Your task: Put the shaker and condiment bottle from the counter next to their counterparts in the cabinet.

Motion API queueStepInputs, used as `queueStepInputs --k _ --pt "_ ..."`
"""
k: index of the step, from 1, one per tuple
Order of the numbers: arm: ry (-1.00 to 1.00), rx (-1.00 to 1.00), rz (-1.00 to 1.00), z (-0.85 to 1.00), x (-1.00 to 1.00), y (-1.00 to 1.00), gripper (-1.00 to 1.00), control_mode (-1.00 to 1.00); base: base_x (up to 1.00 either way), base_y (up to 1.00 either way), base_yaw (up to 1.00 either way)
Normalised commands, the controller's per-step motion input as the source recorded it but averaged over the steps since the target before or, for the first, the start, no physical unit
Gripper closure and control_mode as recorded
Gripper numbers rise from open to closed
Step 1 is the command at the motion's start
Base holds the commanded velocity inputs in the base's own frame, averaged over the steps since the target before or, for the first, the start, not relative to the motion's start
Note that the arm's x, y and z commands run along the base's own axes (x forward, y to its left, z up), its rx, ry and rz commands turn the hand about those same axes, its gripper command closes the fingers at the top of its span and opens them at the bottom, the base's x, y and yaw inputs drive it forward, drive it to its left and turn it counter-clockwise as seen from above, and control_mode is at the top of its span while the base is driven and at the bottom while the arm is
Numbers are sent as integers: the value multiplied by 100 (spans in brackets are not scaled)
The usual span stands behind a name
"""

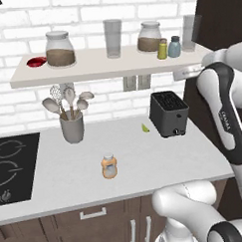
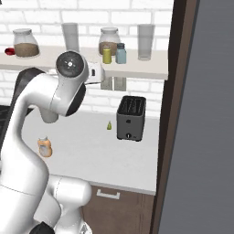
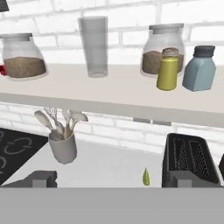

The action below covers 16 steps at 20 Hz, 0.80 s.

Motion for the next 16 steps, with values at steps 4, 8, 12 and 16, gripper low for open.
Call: queueStepInputs --k 4,8,12,16 --pt "8 0 12 0 -28 23 -100 -100 0 0 0" --pt "5 0 12 0 -35 24 -100 -100 0 0 0" --pt "0 0 11 -1 -55 11 -100 -100 0 0 0" --pt "0 -1 10 -9 -53 16 -100 -100 0 0 0"
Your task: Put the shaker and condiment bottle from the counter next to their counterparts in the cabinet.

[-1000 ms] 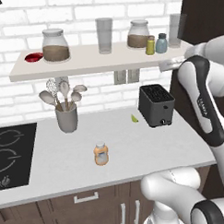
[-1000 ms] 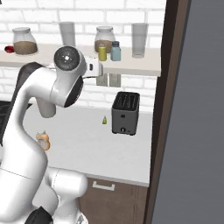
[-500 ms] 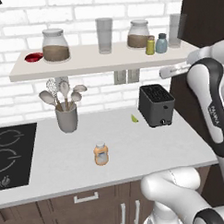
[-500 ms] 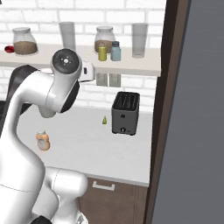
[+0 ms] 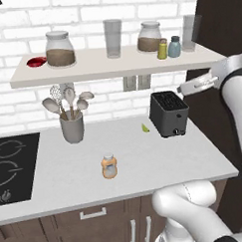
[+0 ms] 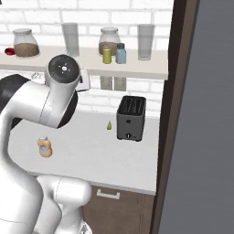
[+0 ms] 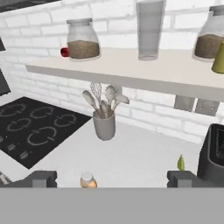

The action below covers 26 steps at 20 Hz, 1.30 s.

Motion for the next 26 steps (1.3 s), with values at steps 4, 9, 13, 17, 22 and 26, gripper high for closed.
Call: queueStepInputs --k 4,9,13,17,22,26 --pt "5 -11 11 -34 -14 54 -100 -100 0 0 0" --pt "4 -9 13 -31 0 45 -100 -100 0 0 0" --pt "0 -1 17 -17 0 15 -100 -100 0 0 0" --pt "0 -2 19 -27 0 16 -100 -100 0 0 0" --pt "2 -11 20 -46 0 31 -100 -100 0 0 0" --pt "0 -4 19 -35 0 16 -100 -100 0 0 0"
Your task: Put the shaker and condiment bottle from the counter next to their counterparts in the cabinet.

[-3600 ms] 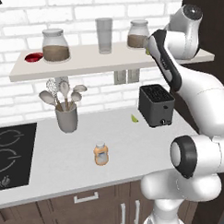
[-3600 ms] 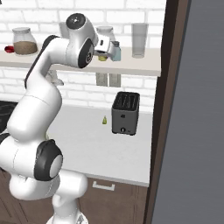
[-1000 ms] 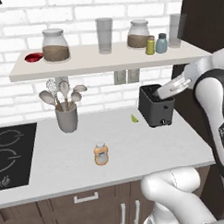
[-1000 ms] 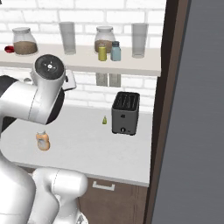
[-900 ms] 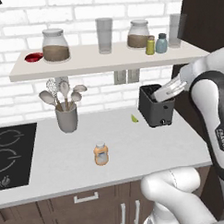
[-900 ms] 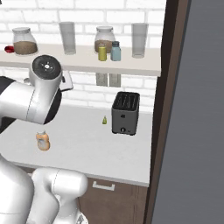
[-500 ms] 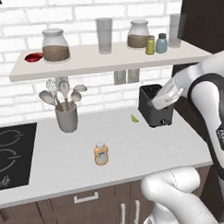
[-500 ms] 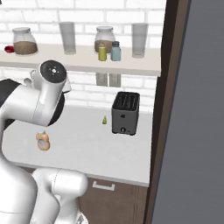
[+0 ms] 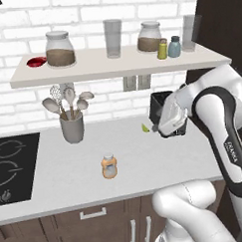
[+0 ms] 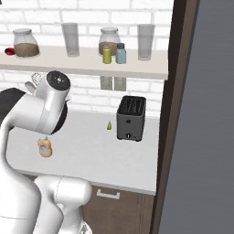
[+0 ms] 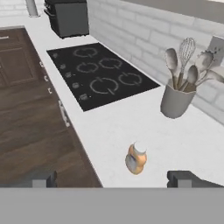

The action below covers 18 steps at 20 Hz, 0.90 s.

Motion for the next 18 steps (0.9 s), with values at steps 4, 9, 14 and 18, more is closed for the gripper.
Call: queueStepInputs --k 4,9,14,18 --pt "0 0 21 -25 -1 0 -100 -100 0 0 0" --pt "-1 0 22 -46 -4 1 -100 -100 0 0 0" --pt "-1 0 17 -36 -3 2 -100 -100 0 0 0" --pt "-5 0 6 -46 0 10 -100 -100 0 0 0"
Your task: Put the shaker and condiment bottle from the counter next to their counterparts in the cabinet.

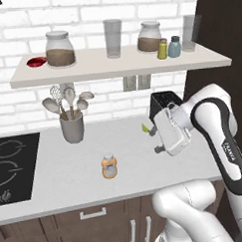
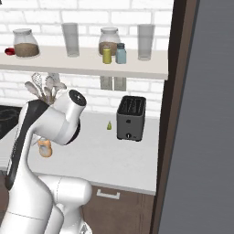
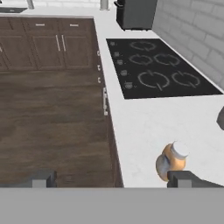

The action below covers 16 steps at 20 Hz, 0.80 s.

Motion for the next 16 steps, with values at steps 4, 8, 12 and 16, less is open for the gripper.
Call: queueStepInputs --k 4,8,12,16 --pt "-6 -2 4 -64 0 13 -100 -100 0 0 0" --pt "-3 0 2 -59 0 13 -100 -100 0 0 0" --pt "0 0 1 -46 0 15 -100 -100 0 0 0" --pt "0 0 0 -27 9 10 -100 -100 0 0 0"
